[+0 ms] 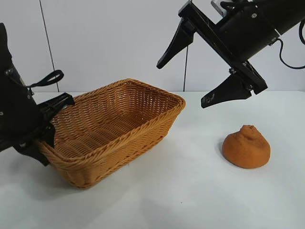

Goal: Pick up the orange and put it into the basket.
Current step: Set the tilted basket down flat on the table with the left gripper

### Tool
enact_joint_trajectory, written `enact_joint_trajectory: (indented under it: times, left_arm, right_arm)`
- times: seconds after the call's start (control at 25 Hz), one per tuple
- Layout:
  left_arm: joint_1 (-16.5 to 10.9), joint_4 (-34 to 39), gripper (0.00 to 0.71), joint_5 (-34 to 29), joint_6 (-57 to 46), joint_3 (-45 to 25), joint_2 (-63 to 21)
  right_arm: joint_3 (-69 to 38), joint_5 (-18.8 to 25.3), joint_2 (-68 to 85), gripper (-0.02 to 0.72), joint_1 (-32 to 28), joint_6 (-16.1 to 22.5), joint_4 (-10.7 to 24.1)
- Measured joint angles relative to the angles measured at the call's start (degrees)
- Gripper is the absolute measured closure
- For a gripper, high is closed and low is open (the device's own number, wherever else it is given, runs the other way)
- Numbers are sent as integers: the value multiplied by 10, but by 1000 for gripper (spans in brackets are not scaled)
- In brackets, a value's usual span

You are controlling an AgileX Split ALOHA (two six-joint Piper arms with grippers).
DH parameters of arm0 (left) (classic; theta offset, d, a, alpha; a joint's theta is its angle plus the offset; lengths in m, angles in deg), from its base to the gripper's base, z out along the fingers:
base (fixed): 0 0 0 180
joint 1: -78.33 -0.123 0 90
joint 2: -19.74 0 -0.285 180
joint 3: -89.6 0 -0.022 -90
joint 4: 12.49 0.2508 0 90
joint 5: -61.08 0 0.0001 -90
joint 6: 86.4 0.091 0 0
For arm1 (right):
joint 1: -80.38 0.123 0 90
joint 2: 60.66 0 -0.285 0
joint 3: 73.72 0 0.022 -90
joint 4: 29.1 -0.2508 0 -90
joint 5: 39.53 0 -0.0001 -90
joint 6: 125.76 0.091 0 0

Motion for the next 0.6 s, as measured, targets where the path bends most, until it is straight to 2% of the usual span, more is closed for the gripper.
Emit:
enact_joint_trajectory:
  times: [0.28, 0.6]
  left_arm:
    - [-72, -101, 626, -50, 224, 51, 14]
    - [-79, -121, 626, -201, 425, 185, 109]
  right_arm:
    - [0, 0, 0, 27, 0, 0, 0]
    - [0, 11, 0, 27, 0, 0, 0]
